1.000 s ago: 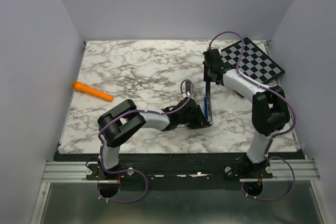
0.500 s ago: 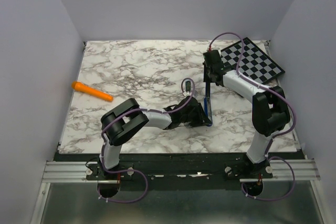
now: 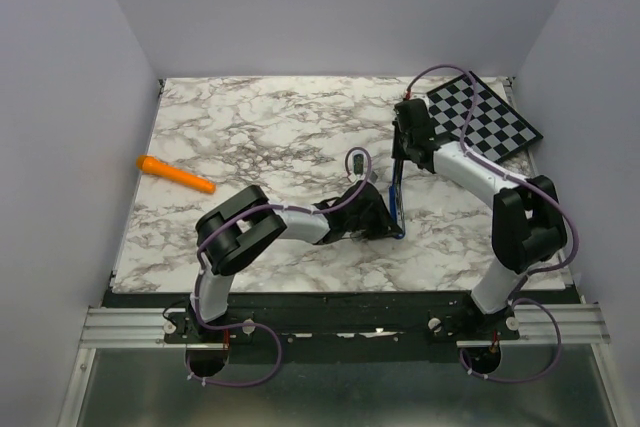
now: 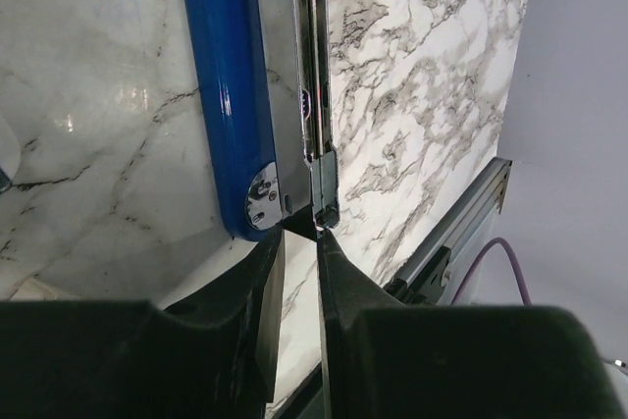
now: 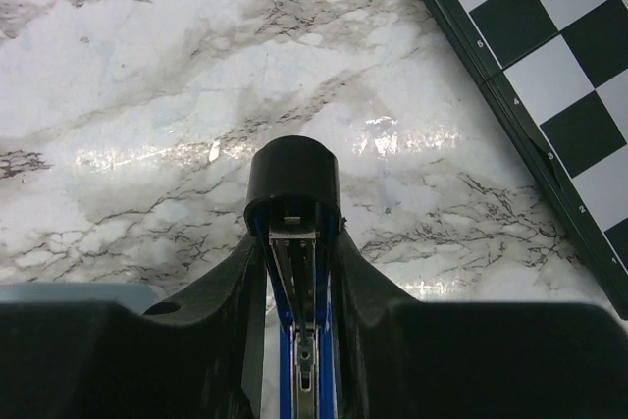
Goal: Load the staples into the stapler
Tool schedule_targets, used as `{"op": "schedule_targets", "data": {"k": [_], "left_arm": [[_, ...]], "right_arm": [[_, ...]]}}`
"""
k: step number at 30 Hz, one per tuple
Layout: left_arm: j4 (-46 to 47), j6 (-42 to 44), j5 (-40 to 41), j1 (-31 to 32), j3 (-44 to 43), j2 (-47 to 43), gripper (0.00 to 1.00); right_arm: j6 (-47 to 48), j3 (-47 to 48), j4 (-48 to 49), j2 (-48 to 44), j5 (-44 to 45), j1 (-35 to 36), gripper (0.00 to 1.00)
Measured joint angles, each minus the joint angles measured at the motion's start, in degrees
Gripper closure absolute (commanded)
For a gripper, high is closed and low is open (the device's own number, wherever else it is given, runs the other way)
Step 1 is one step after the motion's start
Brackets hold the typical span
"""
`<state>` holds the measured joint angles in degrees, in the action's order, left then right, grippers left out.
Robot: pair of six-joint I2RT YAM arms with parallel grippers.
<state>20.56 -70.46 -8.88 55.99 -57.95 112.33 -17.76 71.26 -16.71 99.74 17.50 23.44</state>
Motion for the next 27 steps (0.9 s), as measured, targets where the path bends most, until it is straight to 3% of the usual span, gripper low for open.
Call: {"op": "schedule_targets", "data": {"k": [16,27], "left_arm": [[-0.02,-0.94,-2.10,-0.63,-1.25,1.20,0.80],[0.13,-0.96,-3.58,-0.68,-1.11,1.27,0.80]], "right_arm": [[-1.84,-12.28,0.85,-14.84,-3.85,-0.02,0.88],[-6.36,-17.44,-4.33,-22.82,-6.10,2.19,0.77]]}}
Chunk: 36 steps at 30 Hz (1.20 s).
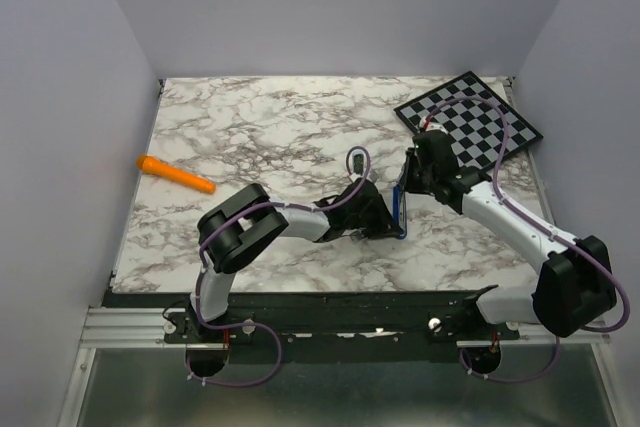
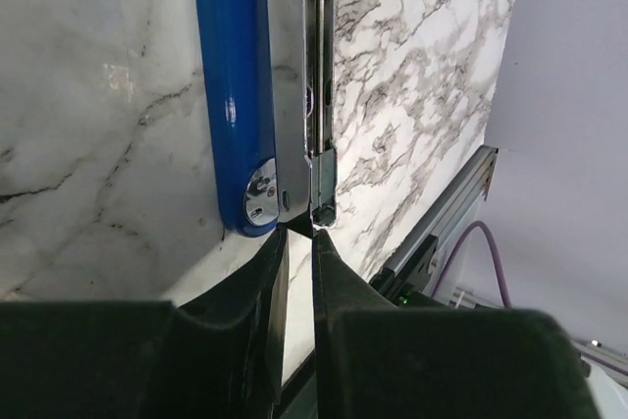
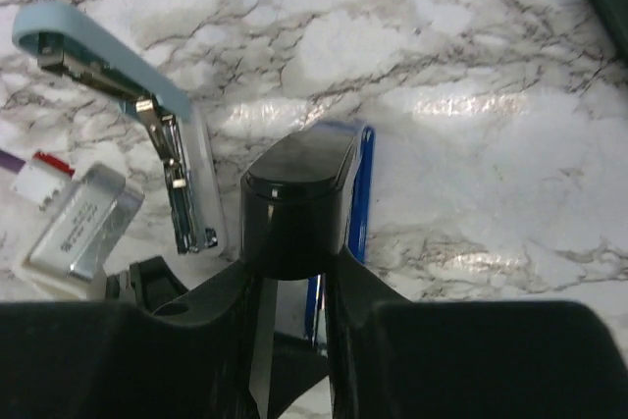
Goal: Load the staples into the stapler
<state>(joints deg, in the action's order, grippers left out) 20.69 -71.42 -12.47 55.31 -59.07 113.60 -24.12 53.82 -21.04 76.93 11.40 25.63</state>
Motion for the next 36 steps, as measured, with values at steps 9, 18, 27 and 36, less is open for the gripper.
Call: {"op": "schedule_targets", "data": {"k": [9,18,27,36], "left_arm": [[0.42,0.04,1.51,-0.96,0.63,1.01,0.80],[0.50,0.17,1.60,-0.98,0.70,1.49,0.80],[-1.99,4.35,3.67,-0.98,1.01,-3.26,0.63],[-5.14,14.75,11.76,-4.68,5.35,-26.40,0.22]], "right_arm": [[-4.94,-2.78,-5.99,-4.00,-2.60,3.37,0.77],[-7.52,-6.69,-5.73,-4.61,-2.54,3.69,0.77],[-7.26,-5.14,-9.05,-6.45,-0.57,3.69,0.34],[-7.56,10.49,-14.51,2.67,1.66,3.39,0.27]]}}
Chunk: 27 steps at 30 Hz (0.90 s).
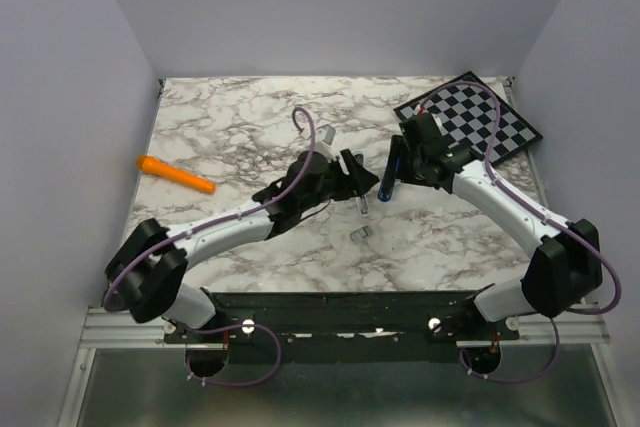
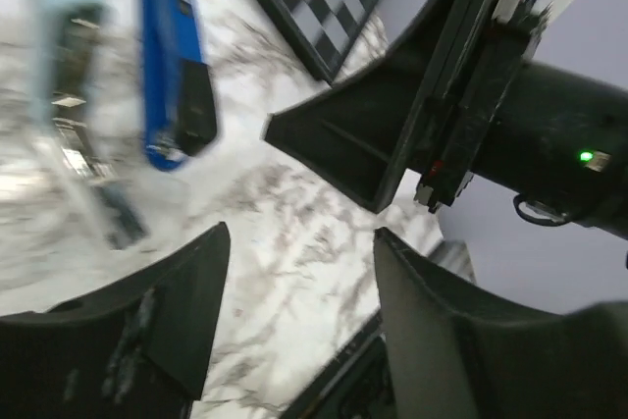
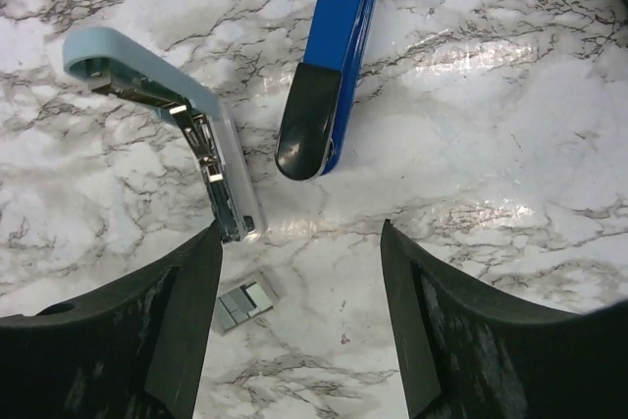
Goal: Load the staples into the stapler
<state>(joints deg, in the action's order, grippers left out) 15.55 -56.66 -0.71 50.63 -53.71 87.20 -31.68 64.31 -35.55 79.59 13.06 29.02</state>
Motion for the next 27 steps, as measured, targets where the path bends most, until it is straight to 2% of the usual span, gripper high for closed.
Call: {"op": "schedule_targets", "data": {"k": [6,12,16,20,24,27], "left_arm": [[-4.42,8.17,6.43,-9.75,9.57,-14.71,0.01],[-10.62,22.03,13.97,-16.52,12.94,-25.94,0.01],[-10.88,30.51,19.02,-16.94,12.92,-29.77,0.01],[-9.55,36.11,22.62,-16.94,12.92,-30.62,0.01],[-7.63,40.76,25.75,-16.94,12.90,-30.42,0.01],[-5.90,44.13,27.69,-16.94,12.57,-30.21,0.01]], "right_arm": [[-1.31,6.86,-3.61,10.80,0.13,-0.26,0.28],[-2.21,12.50,-5.40,20.35,0.17,-0.96,0.34],[-2.75,14.05,-6.82,24.11,0.20,-1.64,0.46],[-2.80,14.71,-7.72,26.32,0.04,-1.77,0.64],[-1.42,14.69,-8.17,26.40,0.17,-2.01,0.73],[1.64,13.29,-7.82,25.44,0.17,-2.34,0.85]]}}
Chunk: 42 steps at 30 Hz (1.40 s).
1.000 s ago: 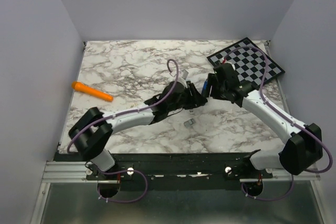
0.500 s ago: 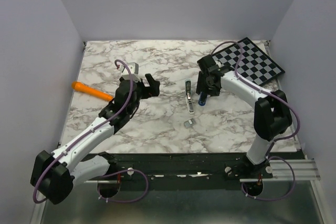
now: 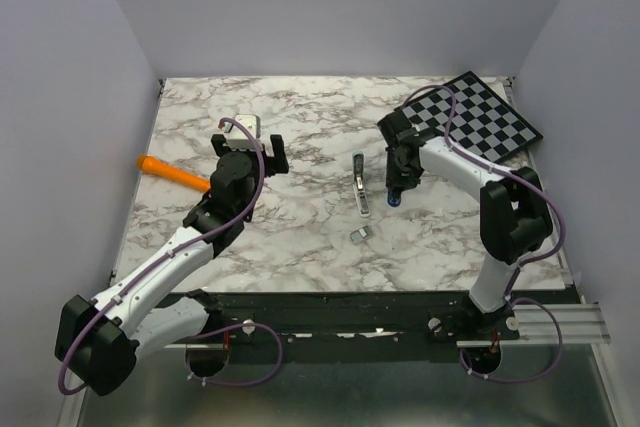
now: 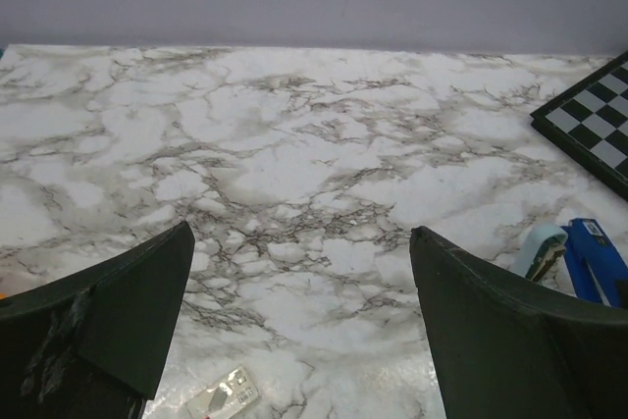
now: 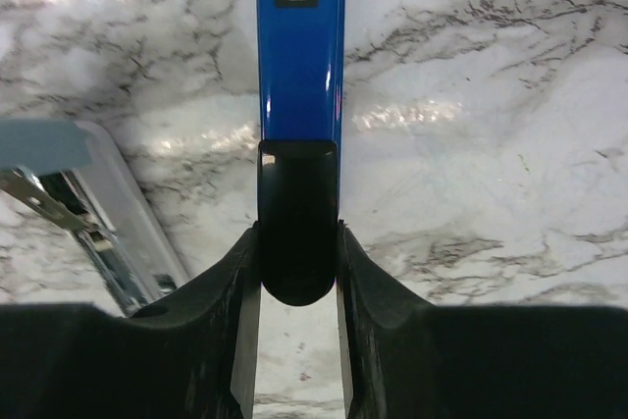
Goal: Load the staples into the stapler
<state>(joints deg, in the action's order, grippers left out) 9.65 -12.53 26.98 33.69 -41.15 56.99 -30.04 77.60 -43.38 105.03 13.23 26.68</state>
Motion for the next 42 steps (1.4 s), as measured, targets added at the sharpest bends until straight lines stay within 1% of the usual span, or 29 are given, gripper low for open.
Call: {"op": "schedule_targets", "data": {"k": [7,11,13,15,25,33,37,39,40,41,42], "left_arm": [[3.13,4.20,3.08,0.00,0.13,-0.02,0.01],[3.61,5.25,3.80,0.00,0.66,-0.02,0.01],[3.76,5.64,4.02,0.00,0.94,-0.02,0.01],[3.93,5.79,4.07,0.00,1.16,-0.02,0.01],[4.44,6.78,4.17,0.00,1.64,-0.02,0.01],[4.44,7.17,4.15,-0.04,1.64,-0.07,0.01],[4.44,7.23,4.17,-0.22,1.64,-0.39,0.01],[4.42,7.26,4.20,-0.22,1.64,-0.61,0.01],[4.39,7.23,4.20,-0.26,1.64,-0.83,0.01],[4.37,7.23,4.22,-0.28,1.64,-1.03,0.01],[4.37,7.23,4.22,-0.35,1.64,-1.27,0.01]], "right_arm": [[9.70,-8.11,1.49,-6.32,-1.57,-2.56,0.87],[12.68,-10.47,3.17,-7.10,-3.56,-3.56,0.87],[13.27,-11.23,3.96,-7.02,-4.11,-3.80,0.88],[13.62,-11.54,4.46,-7.02,-4.66,-3.91,0.91],[13.84,-11.98,5.03,-6.84,-5.03,-4.55,0.92],[13.84,-9.70,2.67,-5.14,-5.03,-4.59,0.92],[14.14,-9.27,2.08,-4.94,-4.96,-4.72,0.90],[14.75,-9.25,1.92,-5.11,-5.25,-5.40,0.87],[15.26,-9.22,1.92,-5.20,-5.57,-5.92,0.85],[15.82,-9.18,1.90,-5.33,-5.88,-6.60,0.79],[16.50,-9.18,1.88,-5.53,-6.08,-7.43,0.78]]}}
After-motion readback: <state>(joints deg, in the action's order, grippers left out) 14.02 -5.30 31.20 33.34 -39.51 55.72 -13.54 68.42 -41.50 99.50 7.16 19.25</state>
